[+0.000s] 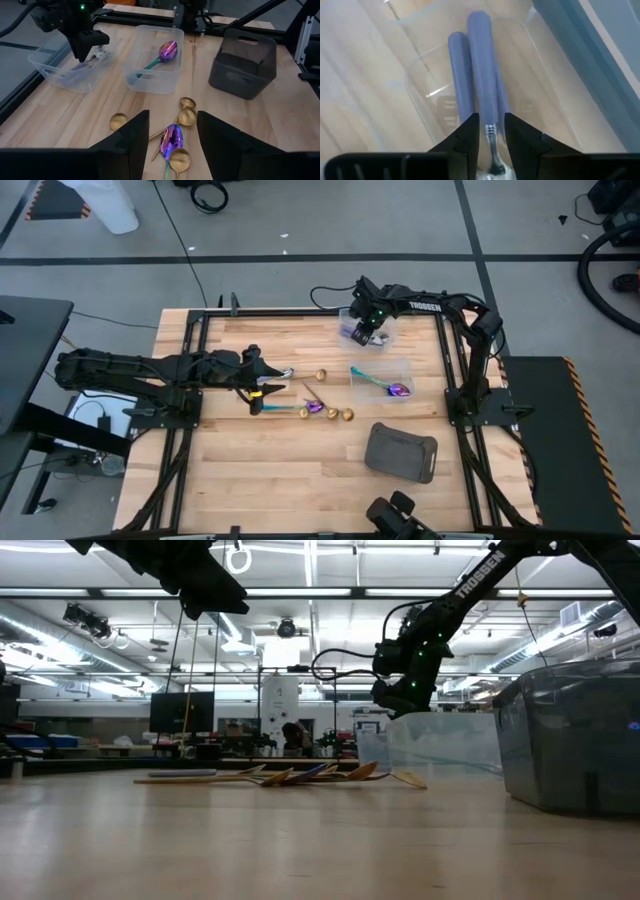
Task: Sort silverware by color (type)
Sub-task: Put the violet spoon into the top transparent bin
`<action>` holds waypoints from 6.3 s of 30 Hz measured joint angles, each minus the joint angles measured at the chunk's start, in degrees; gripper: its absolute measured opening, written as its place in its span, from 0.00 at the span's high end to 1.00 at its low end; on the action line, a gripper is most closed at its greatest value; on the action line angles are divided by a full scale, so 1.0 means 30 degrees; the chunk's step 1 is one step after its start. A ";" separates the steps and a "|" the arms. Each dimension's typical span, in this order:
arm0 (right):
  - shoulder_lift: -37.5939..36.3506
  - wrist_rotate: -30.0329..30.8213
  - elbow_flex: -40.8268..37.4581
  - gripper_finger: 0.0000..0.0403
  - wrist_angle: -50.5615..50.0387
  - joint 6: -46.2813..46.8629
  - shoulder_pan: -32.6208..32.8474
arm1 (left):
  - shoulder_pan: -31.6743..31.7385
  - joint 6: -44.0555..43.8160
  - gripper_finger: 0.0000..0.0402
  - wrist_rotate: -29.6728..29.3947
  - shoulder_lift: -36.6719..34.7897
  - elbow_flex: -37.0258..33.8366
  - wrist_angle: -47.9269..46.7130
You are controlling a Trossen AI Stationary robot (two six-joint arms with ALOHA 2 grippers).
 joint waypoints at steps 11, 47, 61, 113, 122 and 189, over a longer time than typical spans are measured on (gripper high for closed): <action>-0.2013 0.0435 -0.0015 0.72 -0.1235 0.0926 0.0939 | 0.0000 -0.0139 0.57 -0.0007 0.0000 0.0007 -0.1206; -0.3293 0.2871 -0.0022 0.72 0.1988 0.2214 1.1558 | 0.3054 0.3632 0.57 -0.2480 0.6206 -0.0617 -0.5892; -0.3288 0.4931 -0.0022 0.72 0.3090 0.3363 1.4650 | 0.6152 0.3191 0.57 -0.0602 0.6120 -0.5350 0.0200; -0.2280 0.7667 -0.0031 0.74 0.3215 0.0198 1.6337 | 0.4354 -0.1795 0.69 0.0069 0.3563 -0.6339 0.0841; -0.2280 0.7234 -0.0029 0.74 0.3768 0.0205 1.6337 | 0.4965 -0.2235 0.49 -0.0511 0.4955 -0.6308 0.1173; 0.0503 1.3807 -0.0372 0.66 1.0267 -1.3642 1.5805 | 0.3157 -0.6032 0.86 0.5370 0.6008 -0.5566 1.0770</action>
